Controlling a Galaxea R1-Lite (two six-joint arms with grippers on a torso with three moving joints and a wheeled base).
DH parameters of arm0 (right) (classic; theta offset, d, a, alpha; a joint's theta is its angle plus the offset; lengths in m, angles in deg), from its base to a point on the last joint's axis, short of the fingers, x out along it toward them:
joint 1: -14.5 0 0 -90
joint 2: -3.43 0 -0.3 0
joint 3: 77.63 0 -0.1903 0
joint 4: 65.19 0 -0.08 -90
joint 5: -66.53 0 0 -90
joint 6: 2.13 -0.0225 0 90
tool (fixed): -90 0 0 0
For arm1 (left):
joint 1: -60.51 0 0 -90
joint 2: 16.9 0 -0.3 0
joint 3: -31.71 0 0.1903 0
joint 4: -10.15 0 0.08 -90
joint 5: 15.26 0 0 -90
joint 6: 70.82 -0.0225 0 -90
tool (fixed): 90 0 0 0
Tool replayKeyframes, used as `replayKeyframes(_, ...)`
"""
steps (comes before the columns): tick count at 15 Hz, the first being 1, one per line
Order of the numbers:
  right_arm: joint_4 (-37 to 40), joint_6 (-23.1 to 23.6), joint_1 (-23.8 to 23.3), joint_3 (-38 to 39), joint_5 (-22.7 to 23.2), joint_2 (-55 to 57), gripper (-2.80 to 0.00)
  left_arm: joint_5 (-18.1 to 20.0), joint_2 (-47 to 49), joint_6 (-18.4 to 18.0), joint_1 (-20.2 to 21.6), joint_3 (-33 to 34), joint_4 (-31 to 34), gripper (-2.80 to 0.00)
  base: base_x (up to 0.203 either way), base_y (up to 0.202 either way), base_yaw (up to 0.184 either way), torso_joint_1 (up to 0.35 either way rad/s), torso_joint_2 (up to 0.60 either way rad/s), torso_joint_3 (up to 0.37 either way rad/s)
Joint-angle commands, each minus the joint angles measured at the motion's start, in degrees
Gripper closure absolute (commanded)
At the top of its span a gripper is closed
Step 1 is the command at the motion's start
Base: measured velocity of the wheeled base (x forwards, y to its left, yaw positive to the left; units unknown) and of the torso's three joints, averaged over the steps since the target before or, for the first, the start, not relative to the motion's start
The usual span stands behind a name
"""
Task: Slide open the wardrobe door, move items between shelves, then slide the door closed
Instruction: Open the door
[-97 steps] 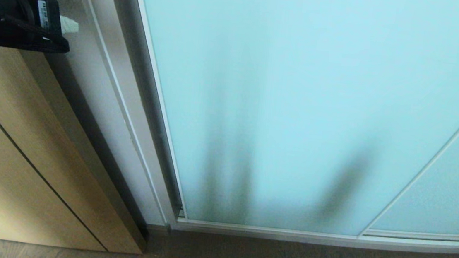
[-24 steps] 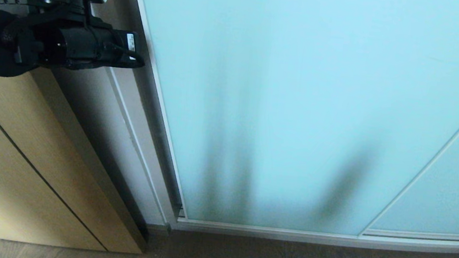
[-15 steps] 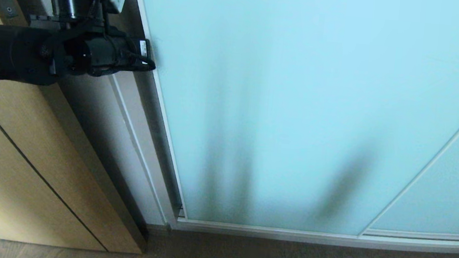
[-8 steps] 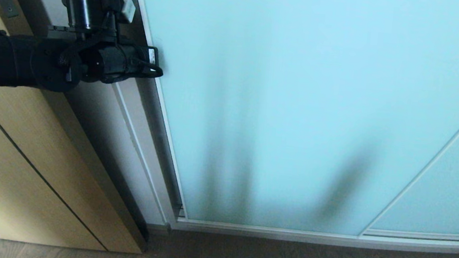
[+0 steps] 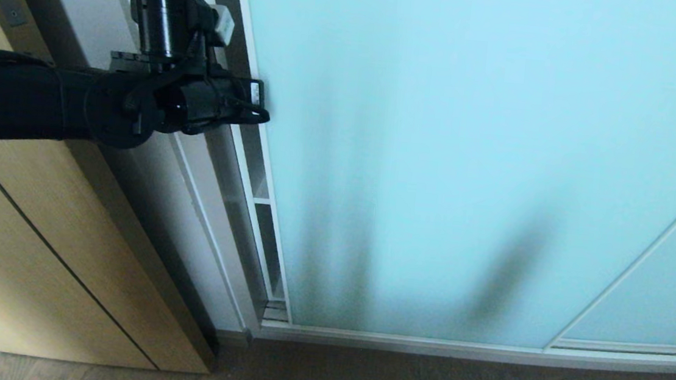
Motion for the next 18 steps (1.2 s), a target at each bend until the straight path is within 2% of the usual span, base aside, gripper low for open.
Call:
replayKeyframes(1,0.0,0.0,0.0,0.0,0.0,-0.1,0.0,-0.3,0.5,0.1,-2.3,-0.1,-0.2,0.0,0.0,0.0,0.0,0.0,0.0,0.0)
replayKeyframes(4,0.0,0.0,0.0,0.0,0.0,-0.1,0.0,-0.5,0.6,1.8,-4.1,-0.1,-0.3,0.0,0.0,0.0,0.0,0.0,0.0,0.0)
replayKeyframes(7,0.0,0.0,0.0,0.0,0.0,-0.1,0.0,-0.4,1.4,2.1,-5.7,-0.2,-0.9,0.0,0.0,0.0,0.0,0.0,0.0,0.0)
replayKeyframes(14,0.0,0.0,0.0,0.1,0.0,-0.1,0.0,-0.9,6.4,2.1,-11.6,-1.6,-4.8,0.0,0.0,0.0,0.0,0.0,0.0,0.0)
replayKeyframes(18,0.0,0.0,0.0,0.1,0.0,-0.1,0.0,-0.7,9.8,1.6,-12.9,-2.3,-7.7,0.0,0.0,0.0,0.0,0.0,0.0,0.0)
